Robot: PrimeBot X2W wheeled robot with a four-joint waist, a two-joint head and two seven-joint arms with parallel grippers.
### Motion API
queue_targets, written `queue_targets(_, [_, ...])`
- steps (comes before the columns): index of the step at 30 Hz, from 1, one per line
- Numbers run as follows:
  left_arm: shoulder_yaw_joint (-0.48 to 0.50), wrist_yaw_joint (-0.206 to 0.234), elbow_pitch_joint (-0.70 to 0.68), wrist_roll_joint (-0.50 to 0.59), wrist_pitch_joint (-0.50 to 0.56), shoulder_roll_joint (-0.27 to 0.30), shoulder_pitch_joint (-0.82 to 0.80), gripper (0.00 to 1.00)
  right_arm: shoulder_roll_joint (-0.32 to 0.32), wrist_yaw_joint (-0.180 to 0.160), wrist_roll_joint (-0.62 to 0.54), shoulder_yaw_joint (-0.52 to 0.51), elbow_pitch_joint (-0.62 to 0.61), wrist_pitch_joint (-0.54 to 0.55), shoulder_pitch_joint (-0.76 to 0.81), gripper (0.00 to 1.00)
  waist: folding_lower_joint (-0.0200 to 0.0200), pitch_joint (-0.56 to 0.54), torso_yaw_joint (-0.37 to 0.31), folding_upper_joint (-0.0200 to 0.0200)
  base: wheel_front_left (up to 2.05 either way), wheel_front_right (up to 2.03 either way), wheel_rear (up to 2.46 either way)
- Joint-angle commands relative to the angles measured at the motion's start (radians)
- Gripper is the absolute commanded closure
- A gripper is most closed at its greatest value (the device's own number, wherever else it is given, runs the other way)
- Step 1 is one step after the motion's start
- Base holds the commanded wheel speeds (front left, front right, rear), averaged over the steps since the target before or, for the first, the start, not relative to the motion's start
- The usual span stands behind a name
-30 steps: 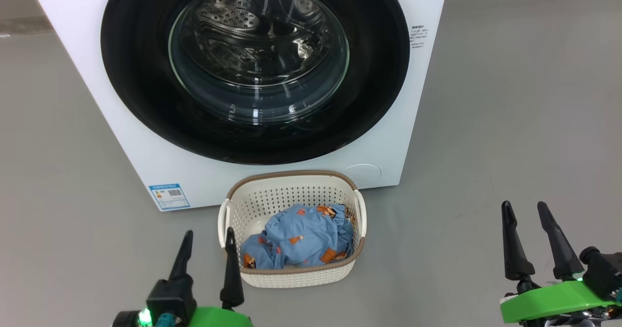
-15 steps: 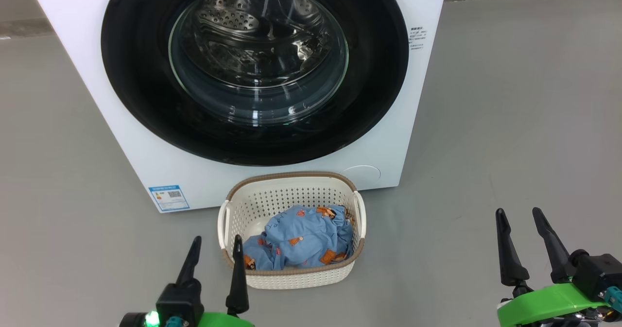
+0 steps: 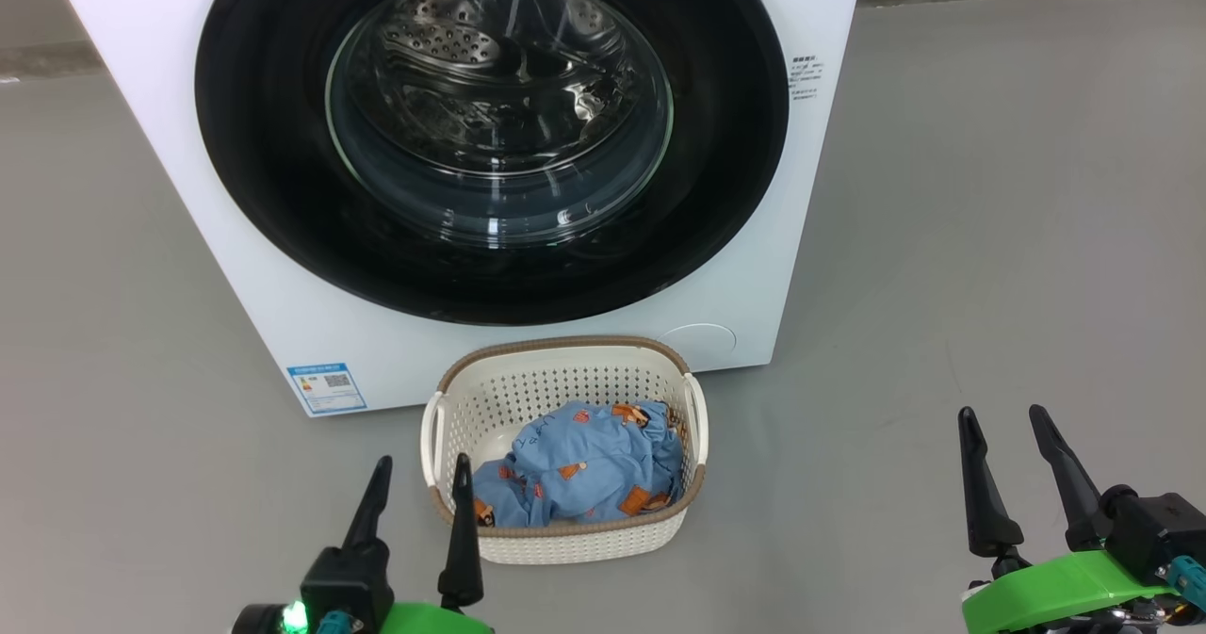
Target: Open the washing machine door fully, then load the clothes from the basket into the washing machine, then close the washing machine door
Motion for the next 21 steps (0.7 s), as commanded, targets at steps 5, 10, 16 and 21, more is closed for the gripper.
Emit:
queue_targets(5, [0.030, -0.009, -0.015, -0.008, -0.007, 0.008, -0.042, 0.00, -0.013, 0.002, -0.009, 0.029, -0.021, -0.006, -0.031, 0.00, 0.0000, -0.001, 0.002, 0.0000, 0.00, 0.00, 0.00])
queue_targets(10, [0.029, -0.011, -0.009, 0.000, -0.007, 0.008, -0.041, 0.00, -0.013, 0.002, -0.016, 0.027, -0.018, -0.009, -0.030, 0.00, 0.0000, -0.001, 0.005, 0.0000, 0.00, 0.00, 0.00])
queue_targets(16, [0.033, -0.016, -0.009, -0.001, -0.007, 0.008, -0.039, 0.00, -0.013, 0.002, -0.011, 0.030, -0.015, -0.011, -0.031, 0.00, 0.0000, 0.002, 0.005, 0.0000, 0.00, 0.00, 0.00])
queue_targets(21, [0.032, -0.022, -0.006, -0.010, -0.007, 0.008, -0.038, 0.00, -0.013, 0.002, -0.007, 0.030, -0.014, -0.013, -0.034, 0.00, 0.0000, 0.006, 0.004, 0.0000, 0.00, 0.00, 0.00])
